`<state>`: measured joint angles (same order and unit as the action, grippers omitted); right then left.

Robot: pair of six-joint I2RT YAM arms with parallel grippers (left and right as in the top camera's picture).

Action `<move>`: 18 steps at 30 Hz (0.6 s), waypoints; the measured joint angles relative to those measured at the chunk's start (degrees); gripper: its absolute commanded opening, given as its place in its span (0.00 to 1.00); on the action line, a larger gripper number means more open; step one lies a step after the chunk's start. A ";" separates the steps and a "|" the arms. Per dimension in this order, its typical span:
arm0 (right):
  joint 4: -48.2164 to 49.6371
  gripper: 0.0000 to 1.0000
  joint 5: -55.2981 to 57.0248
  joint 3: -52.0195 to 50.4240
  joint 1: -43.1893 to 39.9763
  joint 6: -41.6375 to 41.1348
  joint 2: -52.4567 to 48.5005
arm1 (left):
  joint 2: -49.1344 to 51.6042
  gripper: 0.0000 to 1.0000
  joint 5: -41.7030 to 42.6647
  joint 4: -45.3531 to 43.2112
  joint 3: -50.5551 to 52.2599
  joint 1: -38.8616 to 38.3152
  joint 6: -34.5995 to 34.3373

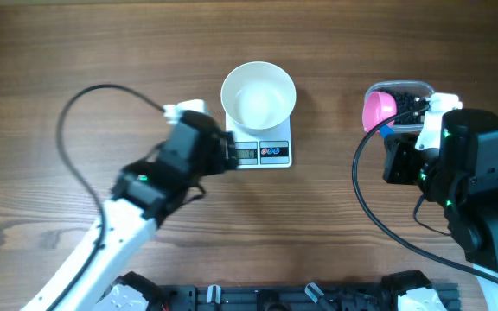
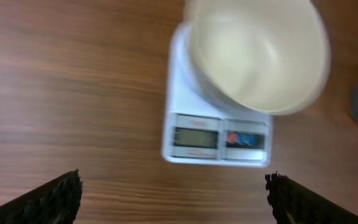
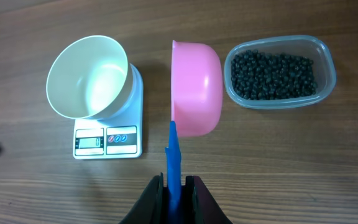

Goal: Scoop item into bowl and weigh 150g on scale

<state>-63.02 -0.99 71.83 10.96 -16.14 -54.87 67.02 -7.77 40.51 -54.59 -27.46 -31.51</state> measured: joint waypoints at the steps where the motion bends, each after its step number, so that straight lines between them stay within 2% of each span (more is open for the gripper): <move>1: -0.02 0.04 0.00 0.00 0.00 0.00 0.00 | -0.59 1.00 -0.04 0.90 0.00 1.99 0.00; 9: 0.46 0.04 0.00 0.00 0.00 0.00 0.00 | -1.68 1.00 -0.04 3.54 0.02 19.58 0.00; 13: 2.60 0.04 0.02 0.00 0.00 0.00 -0.46 | -1.20 1.00 -0.02 3.78 0.02 24.63 0.00; 18: 4.61 0.04 0.02 0.00 0.00 0.00 -3.10 | -1.01 1.00 -0.02 3.87 0.00 26.36 0.00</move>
<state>-58.41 -0.97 71.83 10.96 -16.14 -57.98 66.02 -7.79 44.38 -54.59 -1.10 -31.51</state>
